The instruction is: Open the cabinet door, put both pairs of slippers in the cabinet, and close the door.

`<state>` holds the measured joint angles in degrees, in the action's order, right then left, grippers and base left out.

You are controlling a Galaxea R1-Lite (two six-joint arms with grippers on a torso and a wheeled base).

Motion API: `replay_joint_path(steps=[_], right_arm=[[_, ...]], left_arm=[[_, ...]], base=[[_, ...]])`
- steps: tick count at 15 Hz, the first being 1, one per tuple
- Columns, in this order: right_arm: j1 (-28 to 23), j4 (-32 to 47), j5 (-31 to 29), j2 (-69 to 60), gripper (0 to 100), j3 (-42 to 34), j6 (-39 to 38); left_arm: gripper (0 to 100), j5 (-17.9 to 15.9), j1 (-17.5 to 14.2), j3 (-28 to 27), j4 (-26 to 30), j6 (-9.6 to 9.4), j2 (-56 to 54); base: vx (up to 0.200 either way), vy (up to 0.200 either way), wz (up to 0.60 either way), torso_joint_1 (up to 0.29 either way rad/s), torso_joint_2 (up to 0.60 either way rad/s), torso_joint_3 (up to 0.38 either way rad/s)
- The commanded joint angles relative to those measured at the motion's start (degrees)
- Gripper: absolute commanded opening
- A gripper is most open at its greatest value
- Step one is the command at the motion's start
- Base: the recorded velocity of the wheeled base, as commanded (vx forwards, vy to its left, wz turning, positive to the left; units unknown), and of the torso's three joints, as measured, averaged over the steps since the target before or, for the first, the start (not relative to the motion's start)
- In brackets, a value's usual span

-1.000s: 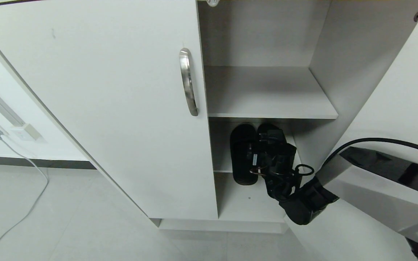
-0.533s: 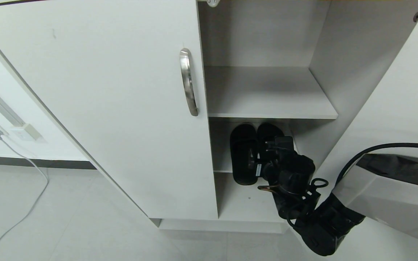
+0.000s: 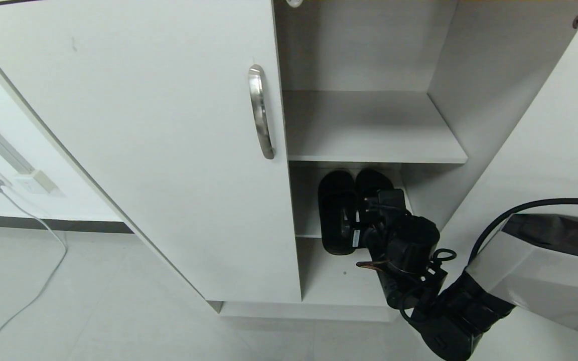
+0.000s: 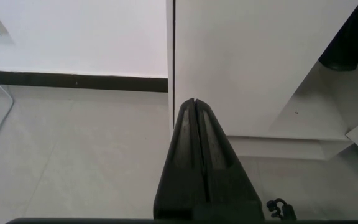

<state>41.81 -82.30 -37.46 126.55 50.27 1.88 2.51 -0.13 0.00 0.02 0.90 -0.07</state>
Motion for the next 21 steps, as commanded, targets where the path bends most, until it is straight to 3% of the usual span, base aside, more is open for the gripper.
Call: replay_joint_path(steps=[1,3,21], right_arm=[[0.1,0.0,0.0,-0.1,100,-0.2,0.1],[0.1,-0.1,0.0,-0.1,100,-0.4,0.1],[1.0,-2.6,0.0,0.2,100,-6.5,-0.2]], left_arm=[[0,0.0,0.0,0.0,0.0,0.06,0.1],[0,-0.1,0.0,0.0,0.0,0.06,0.1],[0,0.0,0.0,0.0,0.0,-0.46,0.1]], base=[[-0.2,0.0,0.0,0.012,0.0,-0.002],[-0.2,0.0,0.0,-0.002,0.0,-0.002],[0.0,0.0,0.0,0.0,0.0,0.0]])
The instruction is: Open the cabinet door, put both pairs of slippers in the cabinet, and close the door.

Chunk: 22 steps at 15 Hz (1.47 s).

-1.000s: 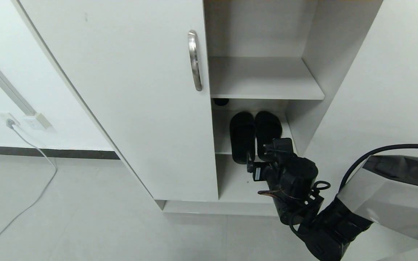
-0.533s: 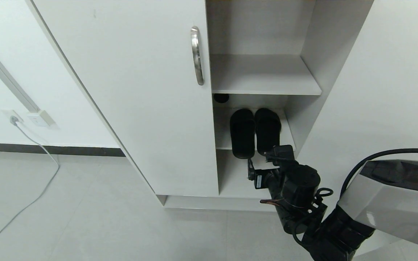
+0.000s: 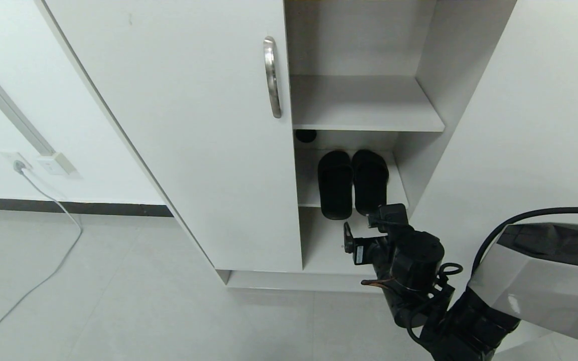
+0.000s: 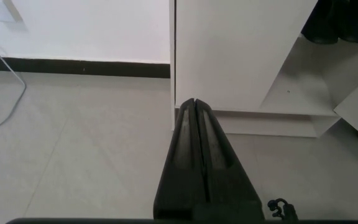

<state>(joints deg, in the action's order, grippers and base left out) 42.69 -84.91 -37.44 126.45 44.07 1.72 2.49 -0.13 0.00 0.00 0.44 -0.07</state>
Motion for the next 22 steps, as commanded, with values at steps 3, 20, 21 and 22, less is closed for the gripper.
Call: replay_joint_path(steps=[3,20,21,22], right_arm=[[0.3,0.0,0.0,0.4,100,-1.1,0.0],[4.2,-0.2,6.8,-5.5,100,-12.5,0.0],[4.2,-0.2,6.7,-5.5,100,-12.5,0.0],[4.2,-0.3,6.7,-5.5,100,-12.6,0.0]], left_arm=[[0,0.0,0.0,0.0,0.0,0.0,0.1],[0,0.0,0.0,0.0,0.0,-0.53,0.1],[0,0.0,0.0,0.0,0.0,-0.44,0.1],[0,0.1,0.0,0.0,0.0,-0.53,0.1]], base=[[0.0,0.0,0.0,0.002,0.0,0.04],[0.0,0.0,0.0,0.002,0.0,0.162],[0.0,0.0,0.0,0.0,0.0,0.0],[0.0,0.0,0.0,0.0,0.0,0.0]])
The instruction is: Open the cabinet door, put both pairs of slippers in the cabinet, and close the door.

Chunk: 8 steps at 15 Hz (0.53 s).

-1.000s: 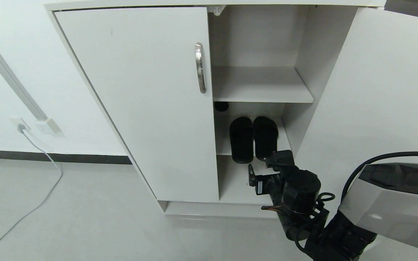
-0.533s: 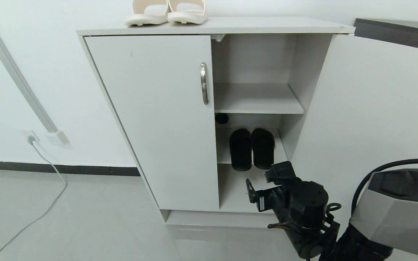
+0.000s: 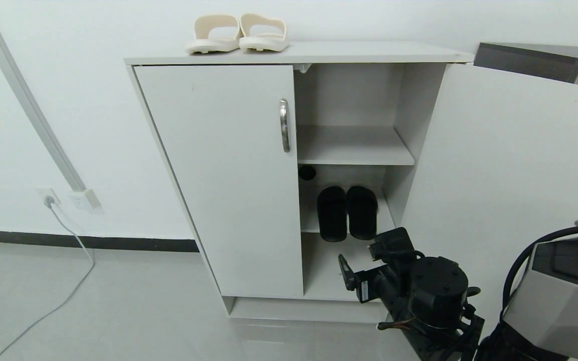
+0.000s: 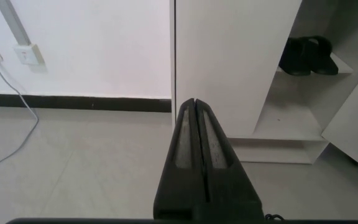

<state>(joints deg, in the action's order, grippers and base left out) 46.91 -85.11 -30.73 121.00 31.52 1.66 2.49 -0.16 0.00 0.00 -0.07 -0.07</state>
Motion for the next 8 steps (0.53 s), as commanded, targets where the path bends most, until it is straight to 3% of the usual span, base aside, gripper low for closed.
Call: replay_joint_path(steps=[1,8], right_arm=[[0.0,-0.4,0.0,-0.1,100,-0.1,0.0],[0.0,-2.2,0.0,0.7,100,-0.4,0.0]], left_arm=[[0,0.0,0.0,0.0,0.0,0.07,0.1],[0,0.0,0.0,0.0,0.0,0.16,0.1]], base=[[0.0,0.0,0.0,0.0,0.0,0.0],[0.0,0.2,0.0,0.003,0.0,0.006]])
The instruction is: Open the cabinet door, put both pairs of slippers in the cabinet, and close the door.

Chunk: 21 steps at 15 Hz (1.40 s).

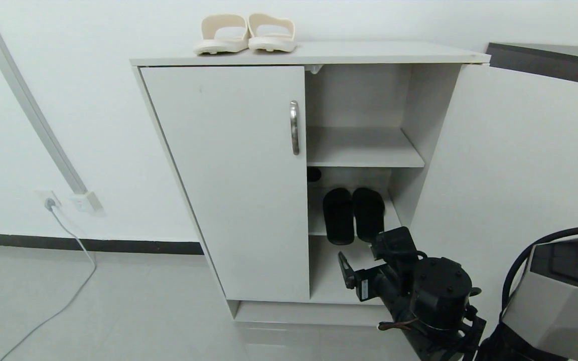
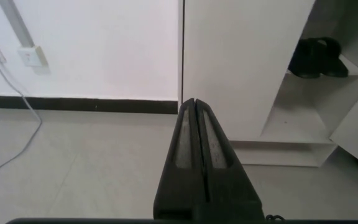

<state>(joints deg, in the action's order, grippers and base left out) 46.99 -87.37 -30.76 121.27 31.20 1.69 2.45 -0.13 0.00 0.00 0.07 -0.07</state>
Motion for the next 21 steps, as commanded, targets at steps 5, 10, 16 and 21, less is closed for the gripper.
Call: replay_joint_path(steps=[5,10,16,21], right_arm=[[-0.1,0.4,-0.1,1.6,100,0.0,0.9],[-0.1,0.0,0.0,2.2,100,-0.1,0.8],[-0.1,-0.2,0.2,3.0,100,0.2,0.8],[-0.6,-0.3,1.0,4.0,100,0.1,0.7]], left_arm=[[0,0.0,0.0,0.0,0.0,0.01,0.1],[0,0.1,0.0,0.0,0.0,0.01,0.1],[0,0.1,0.0,0.0,0.0,0.01,0.1],[0,0.1,0.0,0.0,0.0,0.01,0.1]], base=[[0.0,0.2,0.0,0.0,0.0,0.005],[0.0,0.2,0.0,0.001,0.0,0.002],[0.0,0.067,0.0,0.002,0.0,0.001],[0.0,0.0,0.0,0.0,0.0,0.0]])
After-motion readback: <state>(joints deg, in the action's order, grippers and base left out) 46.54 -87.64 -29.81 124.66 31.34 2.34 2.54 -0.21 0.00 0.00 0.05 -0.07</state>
